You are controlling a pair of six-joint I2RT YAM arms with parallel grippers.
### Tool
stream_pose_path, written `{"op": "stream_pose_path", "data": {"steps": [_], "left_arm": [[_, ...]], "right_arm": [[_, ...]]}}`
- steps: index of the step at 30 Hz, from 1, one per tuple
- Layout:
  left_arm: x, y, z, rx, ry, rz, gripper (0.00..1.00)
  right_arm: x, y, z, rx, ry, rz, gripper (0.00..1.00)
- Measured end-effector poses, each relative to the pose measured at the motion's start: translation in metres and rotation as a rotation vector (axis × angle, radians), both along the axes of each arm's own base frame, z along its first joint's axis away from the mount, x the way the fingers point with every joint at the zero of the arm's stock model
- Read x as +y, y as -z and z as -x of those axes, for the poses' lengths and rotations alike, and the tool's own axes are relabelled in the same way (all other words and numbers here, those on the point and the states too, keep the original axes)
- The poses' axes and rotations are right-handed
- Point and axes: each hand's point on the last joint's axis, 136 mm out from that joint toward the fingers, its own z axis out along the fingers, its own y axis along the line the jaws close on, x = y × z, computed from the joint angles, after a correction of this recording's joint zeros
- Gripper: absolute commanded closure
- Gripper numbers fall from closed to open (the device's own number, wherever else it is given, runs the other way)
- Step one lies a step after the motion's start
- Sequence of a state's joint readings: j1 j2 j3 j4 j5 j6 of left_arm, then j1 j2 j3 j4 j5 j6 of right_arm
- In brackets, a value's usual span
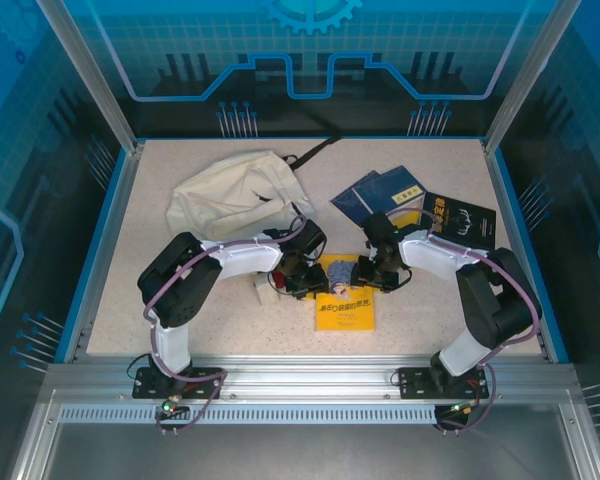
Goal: Pack the student bag
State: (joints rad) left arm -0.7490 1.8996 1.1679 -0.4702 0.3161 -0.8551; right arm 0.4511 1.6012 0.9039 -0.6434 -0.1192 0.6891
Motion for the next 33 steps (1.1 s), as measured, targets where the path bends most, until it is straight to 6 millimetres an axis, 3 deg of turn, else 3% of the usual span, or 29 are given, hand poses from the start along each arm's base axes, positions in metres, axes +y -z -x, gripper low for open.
{"op": "stream_pose_path", "data": {"steps": [7,12,22,25,28,30,33], "left_arm": [[0.001,0.001,0.000,0.007,0.011,-0.017,0.74],[0.001,0.001,0.000,0.011,0.017,-0.023,0.74],[0.002,0.000,0.000,0.001,0.036,-0.030,0.70],[0.002,-0.002,-0.003,-0.024,0.068,-0.038,0.62],[0.002,-0.008,-0.009,-0.071,0.102,-0.041,0.46],[0.003,-0.020,-0.013,-0.104,0.115,-0.023,0.38],[0.005,-0.056,-0.024,-0.175,0.107,0.048,0.22]], "right_arm": [[0.004,-0.025,0.001,-0.029,-0.054,-0.009,0.61],[0.013,-0.046,0.001,-0.066,-0.094,-0.055,0.69],[0.012,-0.050,0.003,-0.079,-0.134,-0.049,0.99],[0.010,-0.051,0.002,-0.088,-0.132,-0.038,1.00],[0.012,-0.063,0.001,-0.125,-0.141,-0.066,1.00],[0.014,-0.078,-0.001,-0.168,-0.142,-0.114,1.00],[0.014,-0.105,-0.007,-0.245,-0.134,-0.207,1.00]]}}
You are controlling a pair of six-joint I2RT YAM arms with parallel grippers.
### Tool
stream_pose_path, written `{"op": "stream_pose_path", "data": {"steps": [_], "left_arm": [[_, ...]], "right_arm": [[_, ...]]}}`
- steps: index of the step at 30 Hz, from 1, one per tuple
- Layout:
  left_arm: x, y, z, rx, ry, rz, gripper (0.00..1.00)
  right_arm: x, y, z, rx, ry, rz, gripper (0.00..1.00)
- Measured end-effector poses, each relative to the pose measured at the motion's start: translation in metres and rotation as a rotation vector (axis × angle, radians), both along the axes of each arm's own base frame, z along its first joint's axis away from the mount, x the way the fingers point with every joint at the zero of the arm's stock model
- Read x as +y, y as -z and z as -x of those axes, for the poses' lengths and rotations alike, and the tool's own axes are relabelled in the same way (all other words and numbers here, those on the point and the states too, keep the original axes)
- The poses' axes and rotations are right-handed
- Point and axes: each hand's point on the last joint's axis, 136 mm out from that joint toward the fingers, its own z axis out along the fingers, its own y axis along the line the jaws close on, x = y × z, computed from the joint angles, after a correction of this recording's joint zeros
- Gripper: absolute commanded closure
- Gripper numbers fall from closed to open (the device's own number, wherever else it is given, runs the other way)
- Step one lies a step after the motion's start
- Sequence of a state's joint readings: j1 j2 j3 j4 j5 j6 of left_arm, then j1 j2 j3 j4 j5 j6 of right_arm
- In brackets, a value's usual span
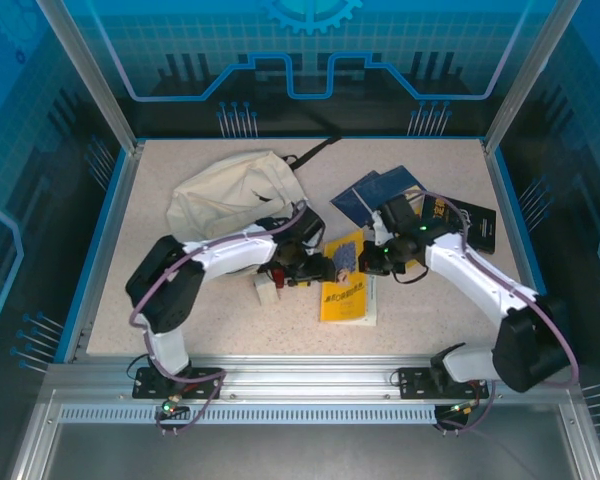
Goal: Pack the student bag
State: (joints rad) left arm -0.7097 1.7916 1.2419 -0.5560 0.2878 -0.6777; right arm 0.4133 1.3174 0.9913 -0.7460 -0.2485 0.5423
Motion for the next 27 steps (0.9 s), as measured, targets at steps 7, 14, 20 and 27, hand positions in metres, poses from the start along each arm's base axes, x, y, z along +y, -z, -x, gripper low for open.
{"op": "stream_pose_path", "data": {"steps": [7,14,20,27], "left_arm": [[0.026,-0.101,-0.041,-0.174,-0.088,0.306,0.01],[0.043,-0.107,-0.042,-0.165,-0.089,0.425,0.01],[0.036,-0.106,-0.033,-0.111,-0.065,0.568,0.03],[0.034,-0.133,-0.031,-0.147,-0.037,0.682,0.30]], "right_arm": [[0.017,-0.053,-0.004,-0.101,-0.054,-0.235,1.00],[0.040,-0.099,-0.006,-0.168,-0.145,-0.409,1.00],[0.051,-0.118,-0.010,-0.185,-0.188,-0.476,1.00],[0.052,-0.116,-0.022,-0.172,-0.185,-0.499,1.00]]}}
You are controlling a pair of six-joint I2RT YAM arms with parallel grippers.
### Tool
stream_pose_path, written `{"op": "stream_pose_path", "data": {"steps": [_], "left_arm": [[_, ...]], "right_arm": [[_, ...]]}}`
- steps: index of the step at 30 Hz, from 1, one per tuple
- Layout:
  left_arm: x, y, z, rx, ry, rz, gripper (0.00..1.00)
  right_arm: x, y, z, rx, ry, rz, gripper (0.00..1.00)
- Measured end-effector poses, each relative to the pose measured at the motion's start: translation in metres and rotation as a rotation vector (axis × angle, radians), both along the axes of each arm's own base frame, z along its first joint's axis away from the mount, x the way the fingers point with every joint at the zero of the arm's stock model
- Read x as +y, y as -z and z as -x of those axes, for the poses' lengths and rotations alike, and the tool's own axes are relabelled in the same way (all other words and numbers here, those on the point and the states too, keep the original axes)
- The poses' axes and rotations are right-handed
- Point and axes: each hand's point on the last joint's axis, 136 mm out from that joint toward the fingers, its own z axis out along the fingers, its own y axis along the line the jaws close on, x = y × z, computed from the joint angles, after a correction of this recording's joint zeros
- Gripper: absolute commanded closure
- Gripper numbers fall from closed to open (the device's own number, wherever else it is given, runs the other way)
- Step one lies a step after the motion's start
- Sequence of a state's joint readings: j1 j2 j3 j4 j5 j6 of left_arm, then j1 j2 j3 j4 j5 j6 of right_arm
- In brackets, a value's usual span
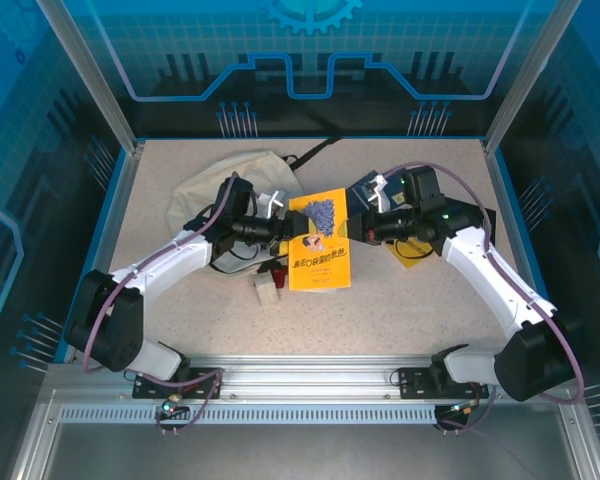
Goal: Pack the student bag
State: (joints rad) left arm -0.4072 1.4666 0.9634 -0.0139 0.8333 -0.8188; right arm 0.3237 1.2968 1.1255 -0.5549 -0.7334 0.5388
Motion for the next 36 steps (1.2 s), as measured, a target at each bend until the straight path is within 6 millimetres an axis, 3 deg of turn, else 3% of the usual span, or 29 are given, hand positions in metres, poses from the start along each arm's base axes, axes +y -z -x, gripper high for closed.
{"op": "stream_pose_path", "data": {"steps": [2,4,5,7,9,10,16,20,28,36], "left_arm": [[0.002,-0.003,-0.002,-0.003,-0.006,0.015,0.44],[0.003,-0.006,-0.004,-0.009,-0.010,0.026,0.64],[0.004,-0.006,-0.005,-0.007,-0.015,0.030,0.72],[0.006,-0.008,-0.006,-0.012,-0.021,0.038,0.85],[0.006,-0.012,-0.006,-0.021,-0.027,0.044,0.89],[0.007,-0.015,-0.007,-0.026,-0.035,0.045,0.91],[0.017,-0.025,-0.021,-0.045,-0.150,0.027,0.94],[0.022,-0.040,-0.039,-0.067,-0.253,0.020,0.94],[0.039,-0.074,-0.078,-0.104,-0.483,0.073,0.95],[0.049,-0.089,-0.094,-0.056,-0.610,0.157,0.95]], "right_arm": [[-0.002,0.002,-0.004,0.007,0.008,-0.001,1.00],[-0.004,0.004,-0.007,0.015,0.018,0.001,0.99],[-0.006,0.005,-0.009,0.017,0.023,0.003,0.94],[-0.008,0.008,-0.011,0.022,0.035,0.010,0.69],[-0.011,0.011,-0.015,0.027,0.061,0.030,0.41],[-0.013,0.013,-0.017,0.030,0.079,0.041,0.31],[-0.023,0.007,-0.021,0.019,0.234,0.002,0.02],[-0.025,0.007,-0.015,0.026,0.338,-0.080,0.00],[0.003,0.020,-0.009,0.122,0.442,-0.210,0.00],[0.030,-0.010,-0.023,0.119,0.490,-0.417,0.00]]}}
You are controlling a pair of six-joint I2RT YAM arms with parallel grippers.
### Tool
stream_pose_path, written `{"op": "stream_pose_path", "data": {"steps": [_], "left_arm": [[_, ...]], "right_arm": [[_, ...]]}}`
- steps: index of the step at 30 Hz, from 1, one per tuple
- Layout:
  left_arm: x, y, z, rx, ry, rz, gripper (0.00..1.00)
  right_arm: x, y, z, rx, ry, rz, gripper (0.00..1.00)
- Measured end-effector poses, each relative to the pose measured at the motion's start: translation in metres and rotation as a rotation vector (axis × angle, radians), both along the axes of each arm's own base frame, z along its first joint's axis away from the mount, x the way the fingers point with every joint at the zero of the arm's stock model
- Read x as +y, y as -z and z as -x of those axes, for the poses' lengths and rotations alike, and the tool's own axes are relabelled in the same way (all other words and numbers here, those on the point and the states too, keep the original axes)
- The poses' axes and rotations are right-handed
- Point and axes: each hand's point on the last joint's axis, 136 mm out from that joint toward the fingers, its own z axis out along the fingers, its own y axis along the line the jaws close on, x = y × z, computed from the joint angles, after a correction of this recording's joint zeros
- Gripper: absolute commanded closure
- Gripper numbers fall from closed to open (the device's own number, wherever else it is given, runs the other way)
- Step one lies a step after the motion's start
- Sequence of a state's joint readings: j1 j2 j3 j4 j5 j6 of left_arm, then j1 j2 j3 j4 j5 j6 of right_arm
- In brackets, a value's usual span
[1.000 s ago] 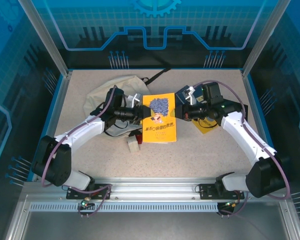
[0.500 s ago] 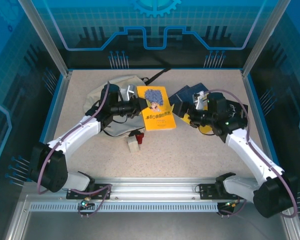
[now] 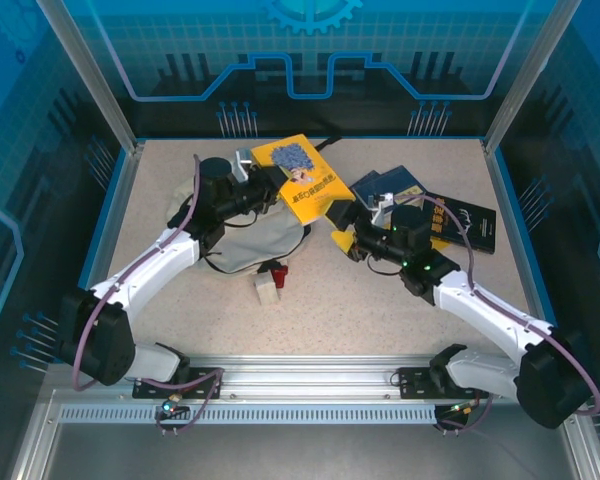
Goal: Pack the student bag
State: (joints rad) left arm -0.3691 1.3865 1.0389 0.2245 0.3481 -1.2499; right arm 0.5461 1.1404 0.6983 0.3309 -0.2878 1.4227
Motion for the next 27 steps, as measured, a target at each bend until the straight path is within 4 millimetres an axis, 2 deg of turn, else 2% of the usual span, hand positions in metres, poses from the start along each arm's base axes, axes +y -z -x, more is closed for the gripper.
{"op": "stream_pose_path", "data": {"steps": [7,13,20,23,27], "left_arm": [[0.009,-0.002,-0.003,0.027,-0.070,0.038,0.95],[0.011,-0.010,-0.004,0.028,-0.089,0.080,0.95],[0.013,-0.001,-0.003,0.045,-0.101,0.077,0.93],[0.014,0.004,-0.001,0.054,-0.103,0.072,0.85],[0.016,0.012,0.002,0.079,-0.106,0.050,0.64]], "right_arm": [[0.010,-0.016,-0.020,-0.004,0.067,-0.135,0.04],[0.020,-0.010,-0.038,0.034,0.092,-0.197,0.23],[0.025,-0.020,-0.048,0.011,0.111,-0.249,0.51],[0.024,-0.024,-0.049,-0.002,0.117,-0.250,0.62],[0.022,-0.023,-0.048,-0.009,0.123,-0.170,0.83]]}}
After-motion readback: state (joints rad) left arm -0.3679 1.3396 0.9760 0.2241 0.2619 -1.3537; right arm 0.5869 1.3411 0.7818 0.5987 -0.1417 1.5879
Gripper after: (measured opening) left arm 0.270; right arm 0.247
